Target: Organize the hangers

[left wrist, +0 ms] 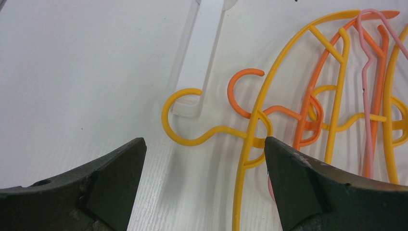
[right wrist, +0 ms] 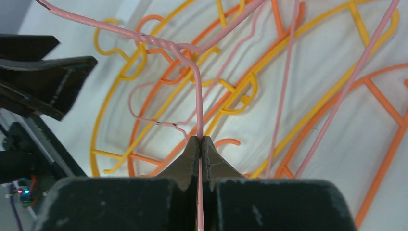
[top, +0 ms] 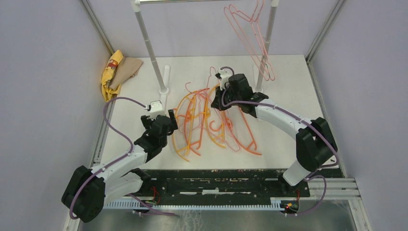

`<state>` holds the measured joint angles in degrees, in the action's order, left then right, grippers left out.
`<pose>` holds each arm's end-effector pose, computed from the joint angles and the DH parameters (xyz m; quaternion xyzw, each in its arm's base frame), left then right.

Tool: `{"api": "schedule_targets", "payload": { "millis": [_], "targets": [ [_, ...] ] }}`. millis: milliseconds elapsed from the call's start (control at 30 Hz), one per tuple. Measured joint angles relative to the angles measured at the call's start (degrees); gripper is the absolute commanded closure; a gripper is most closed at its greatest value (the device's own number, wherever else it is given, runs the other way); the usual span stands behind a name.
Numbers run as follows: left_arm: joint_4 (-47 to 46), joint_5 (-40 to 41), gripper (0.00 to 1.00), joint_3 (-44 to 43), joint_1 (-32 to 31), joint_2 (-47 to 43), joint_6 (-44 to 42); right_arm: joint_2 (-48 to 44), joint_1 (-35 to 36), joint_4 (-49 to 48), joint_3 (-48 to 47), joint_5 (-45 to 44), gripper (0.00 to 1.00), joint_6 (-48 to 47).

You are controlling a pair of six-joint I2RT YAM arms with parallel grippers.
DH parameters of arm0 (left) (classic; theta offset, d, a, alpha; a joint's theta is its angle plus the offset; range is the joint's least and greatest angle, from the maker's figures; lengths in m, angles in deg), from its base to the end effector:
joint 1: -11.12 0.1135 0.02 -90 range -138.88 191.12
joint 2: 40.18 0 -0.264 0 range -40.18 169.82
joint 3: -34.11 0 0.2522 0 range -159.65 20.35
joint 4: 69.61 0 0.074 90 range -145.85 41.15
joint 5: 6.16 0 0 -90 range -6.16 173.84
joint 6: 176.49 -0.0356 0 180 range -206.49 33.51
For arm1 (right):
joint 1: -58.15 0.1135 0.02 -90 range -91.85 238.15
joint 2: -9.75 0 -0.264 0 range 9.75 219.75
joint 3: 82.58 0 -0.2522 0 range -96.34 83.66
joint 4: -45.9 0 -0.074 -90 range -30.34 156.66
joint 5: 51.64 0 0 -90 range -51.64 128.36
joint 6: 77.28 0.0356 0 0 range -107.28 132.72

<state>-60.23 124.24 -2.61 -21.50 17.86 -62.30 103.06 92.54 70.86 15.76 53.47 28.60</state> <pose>0.1827 -0.0895 0.1942 -0.1104 0.8260 0.0431 0.5511 0.2995 0.2162 0.2615 -0.2007 0.8646 0.2955 0.3533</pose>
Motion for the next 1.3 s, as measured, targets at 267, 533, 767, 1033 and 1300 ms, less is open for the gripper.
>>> {"api": "schedule_targets", "payload": {
  "millis": [267,533,767,1033,1300],
  "targets": [
    [0.0,0.0,0.01,0.0,0.0,0.0,0.0,-0.7,2.8,-3.4,-7.8,2.0,0.99,7.4],
    [0.0,0.0,0.01,0.0,0.0,-0.4,0.0,2.2,3.4,-15.3,-23.3,3.0,0.99,17.4],
    [0.0,0.0,0.01,0.0,0.0,-0.4,0.0,7.5,3.4,-21.5,-30.8,2.5,0.99,23.6],
    [0.0,0.0,0.01,0.0,0.0,-0.5,0.0,11.8,3.4,-24.4,-33.8,-0.5,0.99,27.2],
    [0.0,0.0,0.01,0.0,0.0,-0.5,0.0,14.5,3.4,-27.1,-38.9,-1.9,0.99,29.3]
  ]
}}
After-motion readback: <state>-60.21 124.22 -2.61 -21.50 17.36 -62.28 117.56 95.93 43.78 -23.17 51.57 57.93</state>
